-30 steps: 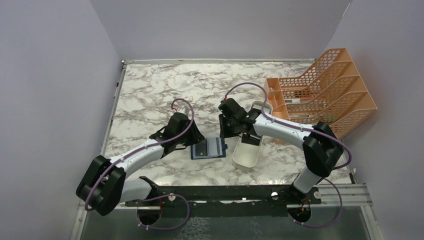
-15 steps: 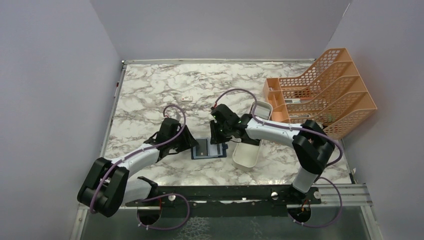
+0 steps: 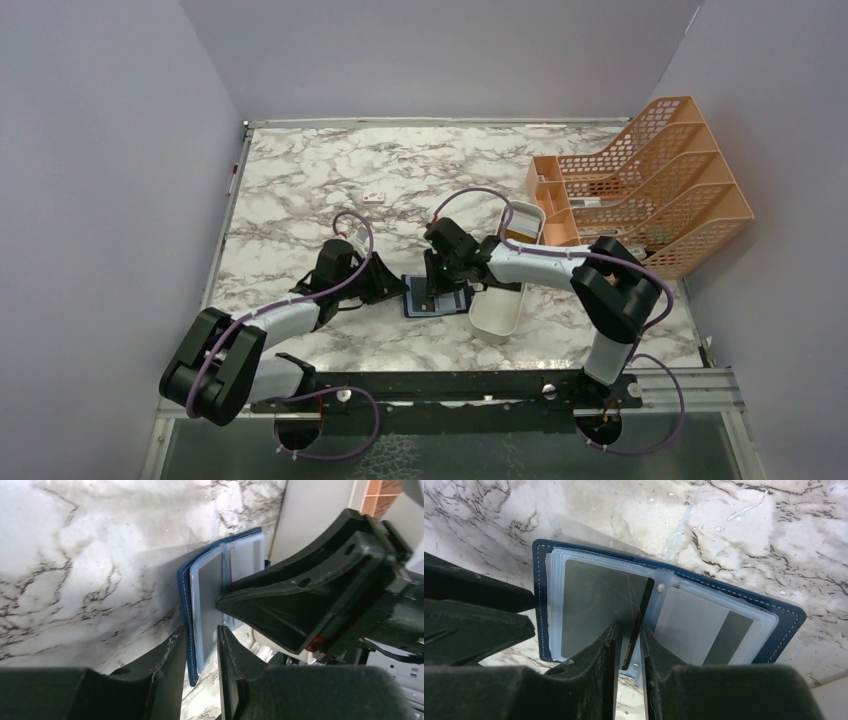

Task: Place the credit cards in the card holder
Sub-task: Turn over the card slot in the card holder.

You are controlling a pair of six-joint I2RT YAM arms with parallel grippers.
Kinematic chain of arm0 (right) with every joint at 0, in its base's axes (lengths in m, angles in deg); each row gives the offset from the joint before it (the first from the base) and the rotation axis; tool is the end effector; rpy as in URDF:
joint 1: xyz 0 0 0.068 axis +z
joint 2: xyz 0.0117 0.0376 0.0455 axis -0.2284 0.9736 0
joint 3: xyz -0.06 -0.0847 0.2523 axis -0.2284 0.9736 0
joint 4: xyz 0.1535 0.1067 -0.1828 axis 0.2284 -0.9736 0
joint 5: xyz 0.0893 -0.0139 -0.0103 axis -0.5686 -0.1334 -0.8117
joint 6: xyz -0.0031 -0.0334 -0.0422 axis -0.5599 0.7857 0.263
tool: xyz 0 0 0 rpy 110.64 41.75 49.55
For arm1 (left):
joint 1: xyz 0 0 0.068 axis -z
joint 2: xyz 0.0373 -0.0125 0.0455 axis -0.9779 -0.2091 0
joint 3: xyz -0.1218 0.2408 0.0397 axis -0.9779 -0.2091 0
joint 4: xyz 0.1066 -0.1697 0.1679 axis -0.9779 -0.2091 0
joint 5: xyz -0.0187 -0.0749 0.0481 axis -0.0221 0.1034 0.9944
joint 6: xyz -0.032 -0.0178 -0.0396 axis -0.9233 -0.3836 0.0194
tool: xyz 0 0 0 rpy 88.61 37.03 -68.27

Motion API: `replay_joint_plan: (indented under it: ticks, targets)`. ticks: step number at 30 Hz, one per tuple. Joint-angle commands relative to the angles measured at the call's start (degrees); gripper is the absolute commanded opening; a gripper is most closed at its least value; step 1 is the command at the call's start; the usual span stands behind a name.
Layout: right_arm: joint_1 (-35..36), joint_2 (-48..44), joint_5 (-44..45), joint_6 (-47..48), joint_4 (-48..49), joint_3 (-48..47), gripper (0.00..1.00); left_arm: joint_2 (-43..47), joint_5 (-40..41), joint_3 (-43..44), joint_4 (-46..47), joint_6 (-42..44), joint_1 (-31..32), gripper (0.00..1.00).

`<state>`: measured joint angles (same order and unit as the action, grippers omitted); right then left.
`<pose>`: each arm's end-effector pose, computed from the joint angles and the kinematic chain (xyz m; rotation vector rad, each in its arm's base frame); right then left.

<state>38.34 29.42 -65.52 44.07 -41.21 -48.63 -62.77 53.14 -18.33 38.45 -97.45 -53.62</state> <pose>0.2222 0.2821 0.1634 -0.4038 2.6701 0.5747 0.1903 -0.1034 0.1406 -0.2679 2.4020 -1.1790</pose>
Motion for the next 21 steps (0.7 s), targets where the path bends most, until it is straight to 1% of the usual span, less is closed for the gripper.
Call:
replay_joint_plan:
  ticks: [1,4,9,14,17,21]
  targets:
    - [0.3,1.3,0.7,-0.4,1.7,1.3,0.26,0.1,-4.7,-0.2,7.4,-2.1,-0.2,0.30]
    - [0.3,1.2,0.5,-0.3,1.9,1.4,0.26,-0.3,-5.3,-0.4,9.1,-2.5,-0.1,0.31]
    - [0.3,-0.2,0.8,-0.4,2.8,2.8,0.26,-1.0,-6.0,-0.3,11.4,-2.1,-0.1,0.39]
    - [0.3,-0.1,0.4,-0.5,3.4,3.2,0.26,-3.2,-6.3,-1.1,14.1,-1.9,0.3,0.40]
    - [0.3,-0.4,0.3,-0.5,4.3,3.6,0.26,-5.0,-6.9,-1.5,16.5,-1.6,1.0,0.39]
    - [0.3,-0.8,0.5,-0.6,4.9,4.2,0.26,-6.2,-7.0,-1.5,18.8,-1.1,2.7,0.32]
